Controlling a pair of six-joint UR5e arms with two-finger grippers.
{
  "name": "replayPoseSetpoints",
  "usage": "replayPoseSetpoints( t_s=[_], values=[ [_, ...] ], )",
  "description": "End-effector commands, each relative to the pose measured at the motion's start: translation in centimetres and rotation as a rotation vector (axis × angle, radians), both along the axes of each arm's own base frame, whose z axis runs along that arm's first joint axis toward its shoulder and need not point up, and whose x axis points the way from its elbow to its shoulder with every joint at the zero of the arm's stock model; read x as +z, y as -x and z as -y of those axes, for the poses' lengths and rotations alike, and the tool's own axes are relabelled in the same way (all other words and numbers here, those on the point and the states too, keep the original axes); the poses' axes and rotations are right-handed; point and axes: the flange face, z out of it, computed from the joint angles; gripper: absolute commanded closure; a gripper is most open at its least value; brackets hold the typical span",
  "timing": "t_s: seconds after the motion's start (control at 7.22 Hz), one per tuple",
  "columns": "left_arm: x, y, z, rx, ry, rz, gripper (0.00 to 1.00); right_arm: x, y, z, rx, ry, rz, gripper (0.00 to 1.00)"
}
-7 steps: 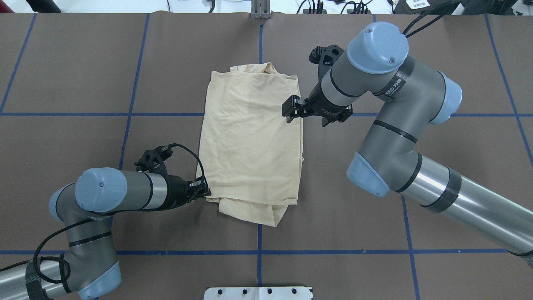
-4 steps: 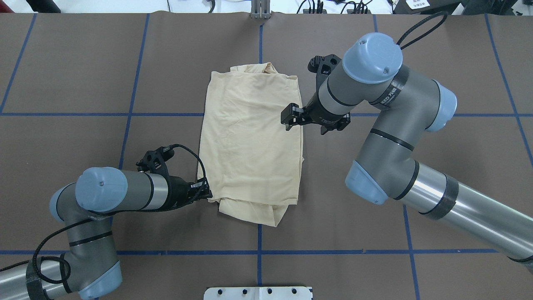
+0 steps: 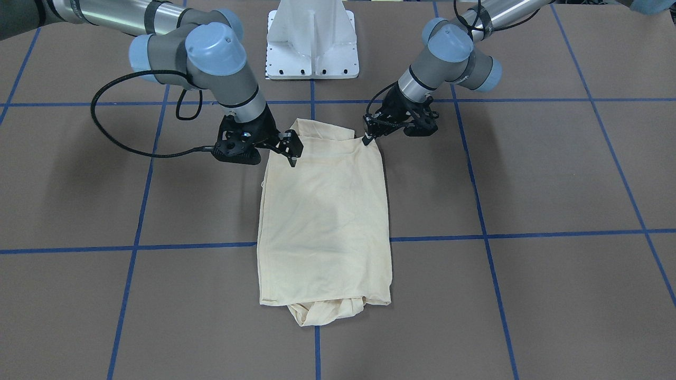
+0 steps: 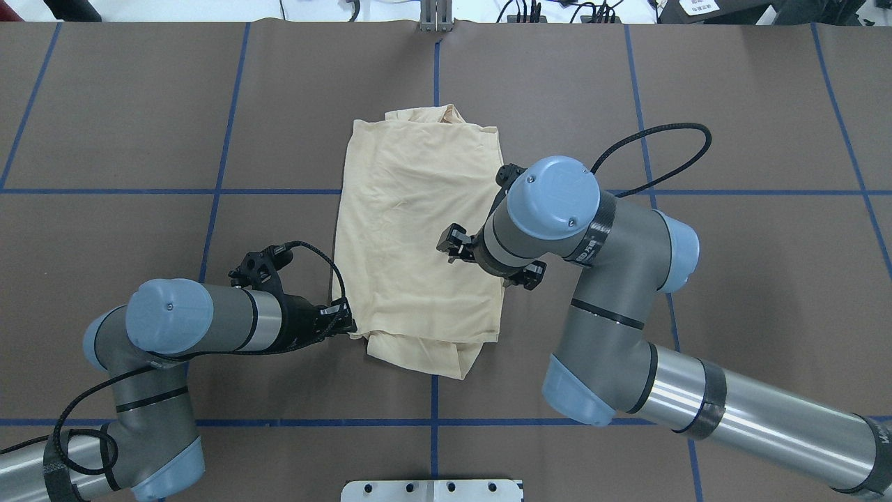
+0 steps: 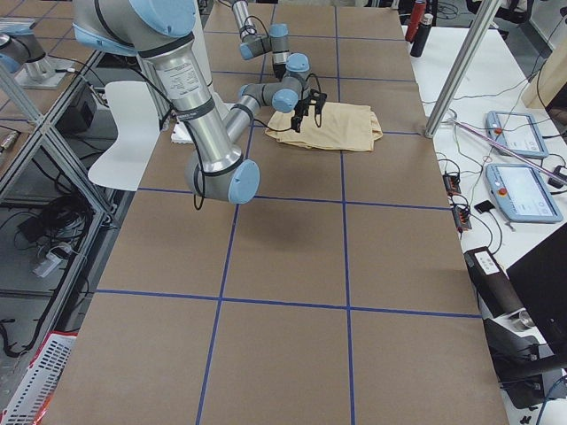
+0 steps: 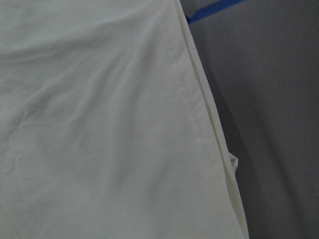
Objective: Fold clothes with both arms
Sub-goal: 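Move the right gripper to the shirt's near corner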
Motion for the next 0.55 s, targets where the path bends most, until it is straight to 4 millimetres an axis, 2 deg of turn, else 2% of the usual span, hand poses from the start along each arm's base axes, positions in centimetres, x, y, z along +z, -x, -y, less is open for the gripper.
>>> replayPoseSetpoints(
  t_s=[0.0, 0.14, 0.42],
  values=[
    [0.1, 0.1, 0.0, 0.0, -0.001, 0.002, 1.0, -0.9, 3.1, -3.9, 0.053, 0.152, -0.026, 0.0],
    [0.1, 0.1, 0.0, 0.0, -0.001, 0.002, 1.0, -1.7, 4.1, -4.9, 0.053, 0.16, -0.074, 0.0],
    [-0.3, 0.2, 0.0, -0.002, -0.005, -0.006, 1.0, -1.6, 6.7, -9.4, 0.031, 0.208, -0.097, 0.0]
  ],
)
